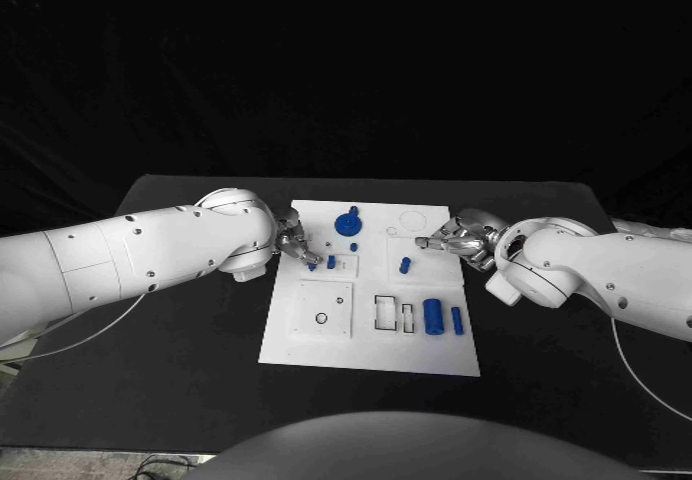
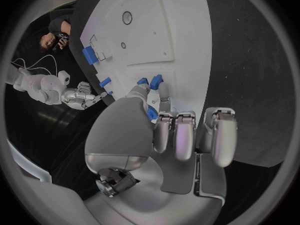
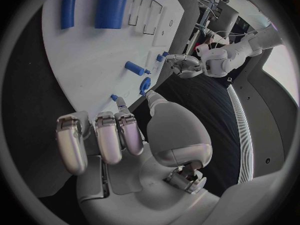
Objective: Assemble the parts on the task board
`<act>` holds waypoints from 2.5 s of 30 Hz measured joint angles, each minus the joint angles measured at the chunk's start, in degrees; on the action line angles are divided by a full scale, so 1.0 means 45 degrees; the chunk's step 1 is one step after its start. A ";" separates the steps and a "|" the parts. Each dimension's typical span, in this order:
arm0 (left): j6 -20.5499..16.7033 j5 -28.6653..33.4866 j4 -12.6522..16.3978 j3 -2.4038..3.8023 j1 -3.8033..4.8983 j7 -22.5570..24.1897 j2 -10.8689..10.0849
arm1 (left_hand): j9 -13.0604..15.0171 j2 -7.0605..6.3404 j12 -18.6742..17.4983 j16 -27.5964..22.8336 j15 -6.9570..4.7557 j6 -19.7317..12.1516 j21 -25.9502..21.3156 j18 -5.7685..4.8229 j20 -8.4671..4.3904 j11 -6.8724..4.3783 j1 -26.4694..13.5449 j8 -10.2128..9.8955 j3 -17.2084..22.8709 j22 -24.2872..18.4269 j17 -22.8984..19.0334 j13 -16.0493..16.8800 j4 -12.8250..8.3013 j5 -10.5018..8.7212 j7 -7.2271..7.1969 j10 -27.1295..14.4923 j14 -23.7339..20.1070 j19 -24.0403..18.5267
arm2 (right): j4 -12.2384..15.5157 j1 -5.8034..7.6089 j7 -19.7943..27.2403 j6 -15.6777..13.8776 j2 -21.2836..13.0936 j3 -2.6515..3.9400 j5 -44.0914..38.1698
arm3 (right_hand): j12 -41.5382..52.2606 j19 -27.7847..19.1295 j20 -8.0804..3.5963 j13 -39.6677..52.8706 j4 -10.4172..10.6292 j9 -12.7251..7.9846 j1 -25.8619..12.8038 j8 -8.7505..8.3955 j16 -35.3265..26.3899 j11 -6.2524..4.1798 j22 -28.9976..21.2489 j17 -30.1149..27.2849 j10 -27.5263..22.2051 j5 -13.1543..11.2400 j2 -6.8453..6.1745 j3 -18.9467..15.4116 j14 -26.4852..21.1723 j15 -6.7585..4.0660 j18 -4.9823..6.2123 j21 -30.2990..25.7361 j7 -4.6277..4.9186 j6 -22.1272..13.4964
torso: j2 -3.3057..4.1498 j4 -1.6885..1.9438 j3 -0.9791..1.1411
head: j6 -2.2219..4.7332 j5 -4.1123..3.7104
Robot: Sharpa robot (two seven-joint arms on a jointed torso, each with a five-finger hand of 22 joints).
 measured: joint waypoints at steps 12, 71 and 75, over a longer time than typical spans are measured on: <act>0.0082 -0.0011 0.0032 0.0000 -0.0001 0.0004 -0.0104 | -0.0099 0.0215 0.0000 0.0000 0.0000 0.0047 0.0000 0.0001 0.0000 0.0000 -0.0277 -0.0019 -0.0153 0.0000 -0.0001 0.0000 0.0012 0.0000 0.0047 0.0000 0.0000 0.0000 | -0.0016 0.0000 0.0000 0.0000 0.0022 0.0000 0.0000 | 0.0000 0.0000 0.0000 -0.0001 0.0000 -0.0002 0.0000 0.0050 0.0000 -0.0001 -0.0002 0.0000 -0.0001 0.0000 0.0000 0.0000 0.0000 0.0000 0.0000 0.0000 0.0000 0.0000 | -0.0005 -0.0001 0.0001 | 0.0000 0.0005; -0.0168 0.0064 -0.0056 0.0020 0.0028 -0.0103 -0.0144 | -0.0067 0.0583 0.0000 0.0000 0.0000 0.0275 0.0000 0.0000 0.0000 0.0045 -0.2821 0.0186 -0.0982 0.0000 -0.0003 0.0000 -0.0003 -0.2295 0.0090 -0.0044 0.0000 0.0000 | -0.0068 -0.0007 0.0000 0.0002 0.0085 0.0000 0.0000 | 0.0000 0.0000 0.0000 0.0004 0.0000 0.0003 0.0000 0.0049 0.0000 -0.0002 -0.0007 0.0005 -0.0002 0.0000 0.0000 0.0000 0.0000 0.0000 0.0000 0.0000 0.0000 0.0000 | -0.0005 -0.0010 0.0004 | 0.0055 -0.0011; 0.0046 0.0006 -0.0107 0.0021 0.0032 -0.0240 -0.0128 | -0.0029 0.0583 0.0000 0.0000 0.0000 0.0324 0.0000 0.0001 0.0000 0.0045 -0.2821 0.0252 -0.0982 0.0000 -0.0004 0.0000 -0.0003 -0.2368 0.0040 -0.0044 0.0000 0.0000 | -0.0071 -0.0008 -0.0001 0.0002 0.0088 0.0000 0.0000 | 0.0000 0.0000 0.0000 0.0004 0.0000 0.0002 0.0000 0.0049 0.0000 -0.0002 -0.0008 0.0005 -0.0002 0.0000 0.0000 0.0000 0.0000 0.0000 -0.0001 0.0000 0.0000 0.0000 | -0.0005 -0.0010 0.0002 | 0.0067 -0.0015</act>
